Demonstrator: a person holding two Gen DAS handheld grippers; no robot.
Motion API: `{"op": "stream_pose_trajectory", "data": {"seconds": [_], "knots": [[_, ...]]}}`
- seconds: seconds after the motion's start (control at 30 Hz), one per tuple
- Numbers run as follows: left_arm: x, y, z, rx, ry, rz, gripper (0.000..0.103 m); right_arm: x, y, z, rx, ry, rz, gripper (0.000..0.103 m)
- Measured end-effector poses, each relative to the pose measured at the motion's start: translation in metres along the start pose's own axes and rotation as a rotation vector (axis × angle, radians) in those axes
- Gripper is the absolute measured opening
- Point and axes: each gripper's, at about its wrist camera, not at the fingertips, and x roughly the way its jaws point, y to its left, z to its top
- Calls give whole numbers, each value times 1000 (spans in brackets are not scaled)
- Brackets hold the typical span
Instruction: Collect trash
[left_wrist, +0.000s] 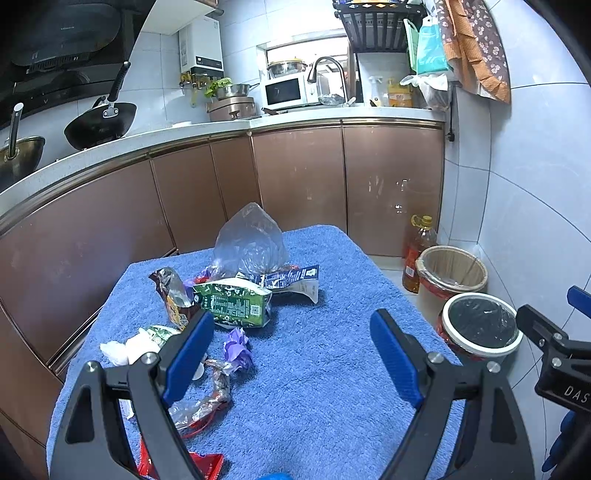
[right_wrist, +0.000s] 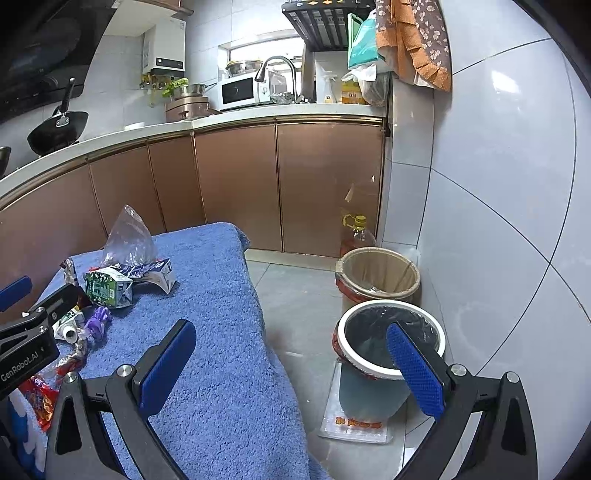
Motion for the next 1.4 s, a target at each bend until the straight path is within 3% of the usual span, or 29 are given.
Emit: {"op": "stream_pose_trajectory", "data": {"seconds": [1.23,1.4], "knots": [[-32,-8,-5,18,-89,28,86,-17,6,4,-37,-44,22,103],[-35,-11,-9,40,-69,-6,86,-16,12,3,-62,-46,56,103]]}}
